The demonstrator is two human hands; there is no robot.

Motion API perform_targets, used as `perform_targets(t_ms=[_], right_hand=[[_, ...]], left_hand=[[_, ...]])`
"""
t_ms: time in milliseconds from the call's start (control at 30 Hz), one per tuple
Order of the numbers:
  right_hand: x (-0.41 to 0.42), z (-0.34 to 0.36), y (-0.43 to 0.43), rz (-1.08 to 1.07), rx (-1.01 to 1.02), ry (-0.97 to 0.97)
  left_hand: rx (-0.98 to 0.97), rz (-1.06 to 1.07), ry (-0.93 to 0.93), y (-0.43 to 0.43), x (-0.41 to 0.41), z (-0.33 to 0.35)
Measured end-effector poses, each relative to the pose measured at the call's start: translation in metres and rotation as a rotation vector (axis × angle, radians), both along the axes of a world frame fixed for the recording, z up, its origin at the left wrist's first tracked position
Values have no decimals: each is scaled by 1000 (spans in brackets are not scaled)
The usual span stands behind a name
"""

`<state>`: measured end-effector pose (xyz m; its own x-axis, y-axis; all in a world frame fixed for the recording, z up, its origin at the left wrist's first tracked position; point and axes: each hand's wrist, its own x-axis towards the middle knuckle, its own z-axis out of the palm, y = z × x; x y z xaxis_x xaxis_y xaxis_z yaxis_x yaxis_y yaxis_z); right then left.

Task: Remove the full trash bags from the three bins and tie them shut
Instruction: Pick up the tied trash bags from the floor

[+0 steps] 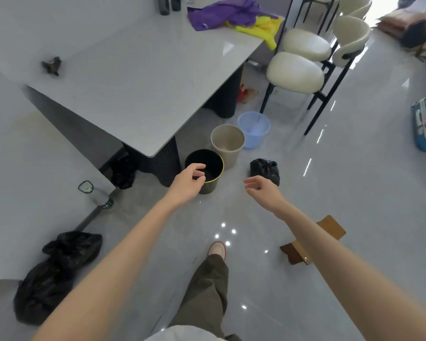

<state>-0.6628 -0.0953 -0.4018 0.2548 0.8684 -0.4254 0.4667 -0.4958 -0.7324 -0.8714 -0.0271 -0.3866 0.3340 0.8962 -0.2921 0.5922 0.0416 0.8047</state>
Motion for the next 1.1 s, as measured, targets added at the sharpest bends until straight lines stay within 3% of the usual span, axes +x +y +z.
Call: perform_targets(t_ms=[533,1100], right_hand=[[226,-24,192,-151,-154,2],[438,-131,380,388,-374,-141]], left_hand=[[-151,-154,19,221,242,-32],[-270,327,67,351,428,-144]])
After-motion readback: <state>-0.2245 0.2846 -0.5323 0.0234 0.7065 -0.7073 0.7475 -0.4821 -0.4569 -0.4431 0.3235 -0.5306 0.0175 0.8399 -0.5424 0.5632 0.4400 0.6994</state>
